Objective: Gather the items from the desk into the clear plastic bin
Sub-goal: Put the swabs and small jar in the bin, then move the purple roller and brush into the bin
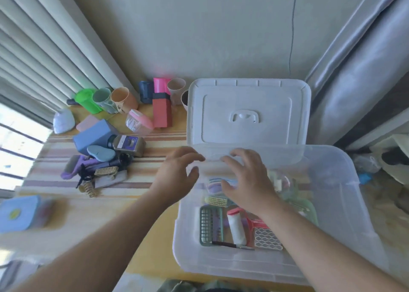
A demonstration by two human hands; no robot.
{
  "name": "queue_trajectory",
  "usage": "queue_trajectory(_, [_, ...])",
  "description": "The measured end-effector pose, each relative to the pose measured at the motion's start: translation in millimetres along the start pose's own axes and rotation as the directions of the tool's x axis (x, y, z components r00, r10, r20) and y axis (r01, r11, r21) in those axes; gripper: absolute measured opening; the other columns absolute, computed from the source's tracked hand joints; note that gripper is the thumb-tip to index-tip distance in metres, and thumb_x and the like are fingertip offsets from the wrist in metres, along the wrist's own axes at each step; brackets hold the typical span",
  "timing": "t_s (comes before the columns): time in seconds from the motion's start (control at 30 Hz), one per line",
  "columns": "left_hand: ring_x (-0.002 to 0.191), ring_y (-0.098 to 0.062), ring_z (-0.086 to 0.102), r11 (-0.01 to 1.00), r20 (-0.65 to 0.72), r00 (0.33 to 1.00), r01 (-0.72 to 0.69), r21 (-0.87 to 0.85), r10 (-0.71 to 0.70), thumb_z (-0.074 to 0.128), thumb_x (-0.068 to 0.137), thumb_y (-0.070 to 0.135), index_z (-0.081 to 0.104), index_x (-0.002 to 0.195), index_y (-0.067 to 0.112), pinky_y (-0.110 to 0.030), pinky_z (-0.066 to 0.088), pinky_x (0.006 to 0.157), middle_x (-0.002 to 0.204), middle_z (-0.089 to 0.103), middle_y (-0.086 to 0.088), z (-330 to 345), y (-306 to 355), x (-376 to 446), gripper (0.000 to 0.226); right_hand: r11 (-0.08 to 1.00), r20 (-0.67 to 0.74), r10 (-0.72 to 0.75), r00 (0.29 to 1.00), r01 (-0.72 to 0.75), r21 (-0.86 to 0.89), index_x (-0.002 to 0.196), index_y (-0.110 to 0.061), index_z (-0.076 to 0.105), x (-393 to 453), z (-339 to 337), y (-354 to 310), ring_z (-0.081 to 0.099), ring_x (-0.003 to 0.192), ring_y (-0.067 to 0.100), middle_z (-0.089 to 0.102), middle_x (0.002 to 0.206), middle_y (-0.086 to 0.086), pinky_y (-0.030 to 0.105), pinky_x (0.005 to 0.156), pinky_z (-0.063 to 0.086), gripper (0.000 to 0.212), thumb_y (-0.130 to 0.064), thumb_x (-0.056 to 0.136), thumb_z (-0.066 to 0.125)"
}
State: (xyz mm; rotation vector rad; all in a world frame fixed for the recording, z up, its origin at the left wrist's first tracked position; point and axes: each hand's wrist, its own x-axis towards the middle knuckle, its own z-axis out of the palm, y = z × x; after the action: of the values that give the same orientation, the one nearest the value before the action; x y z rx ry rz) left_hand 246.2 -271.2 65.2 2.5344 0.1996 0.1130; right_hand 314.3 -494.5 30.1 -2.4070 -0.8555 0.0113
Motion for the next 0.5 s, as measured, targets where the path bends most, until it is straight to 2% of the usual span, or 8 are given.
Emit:
queue_trajectory(0.1, [0.107, -0.008, 0.056, 0.995, -0.061, 0.994, 0.094, 0.043, -0.091, 0.07, 0.085, 0.009, 0.076, 0.107, 0.029, -0.024, 0.043, 0.091, 0.115, 0.062, 0.013, -24, -40, 2, 0.03, 0.995, -0.077, -0.092, 0.993, 0.094, 0.02, 0.119, -0.02, 0.071, 30, 12, -38, 0.057, 0.115, 0.035, 0.061, 0.12, 0.004, 0.049, 0.085, 0.052, 0.045, -0.028, 0.075, 0.071])
queue_trajectory(0.17, [0.115, -0.011, 0.055, 0.979, -0.047, 0.981, 0.19, 0.073, -0.187, 0.068, 0.086, 0.012, 0.074, 0.107, 0.032, -0.03, 0.045, 0.096, 0.119, 0.061, 0.013, -41, -85, -10, 0.029, 0.988, -0.065, -0.147, 0.987, 0.149, 0.027, 0.117, -0.021, 0.072, 55, 29, -73, 0.057, 0.113, 0.034, 0.062, 0.118, 0.001, 0.047, 0.085, 0.051, 0.043, -0.024, 0.074, 0.072])
queue_trajectory(0.23, [0.113, -0.016, 0.057, 0.949, -0.036, 0.952, 0.305, 0.078, -0.303, 0.067, 0.086, 0.014, 0.073, 0.106, 0.034, -0.036, 0.048, 0.097, 0.121, 0.059, 0.012, -55, -133, -28, 0.03, 0.981, -0.03, -0.191, 0.981, 0.192, 0.034, 0.116, -0.023, 0.071, 75, 50, -106, 0.055, 0.114, 0.033, 0.061, 0.118, -0.001, 0.046, 0.085, 0.048, 0.043, -0.024, 0.074, 0.075])
queue_trajectory(0.37, [0.112, -0.021, 0.059, 0.888, -0.024, 0.896, 0.443, 0.119, -0.444, 0.07, 0.083, 0.014, 0.075, 0.104, 0.037, -0.039, 0.049, 0.098, 0.117, 0.058, 0.012, -75, -224, -65, 0.031, 0.981, 0.123, -0.192, 0.974, 0.195, -0.015, 0.118, -0.025, 0.069, 108, 106, -156, 0.052, 0.115, 0.031, 0.058, 0.118, -0.003, 0.048, 0.087, 0.048, 0.04, -0.028, 0.078, 0.075])
queue_trajectory(0.5, [0.11, -0.023, 0.058, 0.873, -0.042, 0.881, 0.473, 0.119, -0.472, 0.074, 0.079, 0.01, 0.076, 0.107, 0.029, -0.042, 0.047, 0.1, 0.117, 0.06, 0.006, -104, -302, -74, 0.034, 0.988, 0.334, -0.084, 0.939, 0.121, -0.093, 0.128, -0.029, 0.064, 145, 166, -198, 0.047, 0.12, 0.031, 0.055, 0.126, -0.004, 0.052, 0.095, 0.048, 0.044, -0.035, 0.085, 0.068])
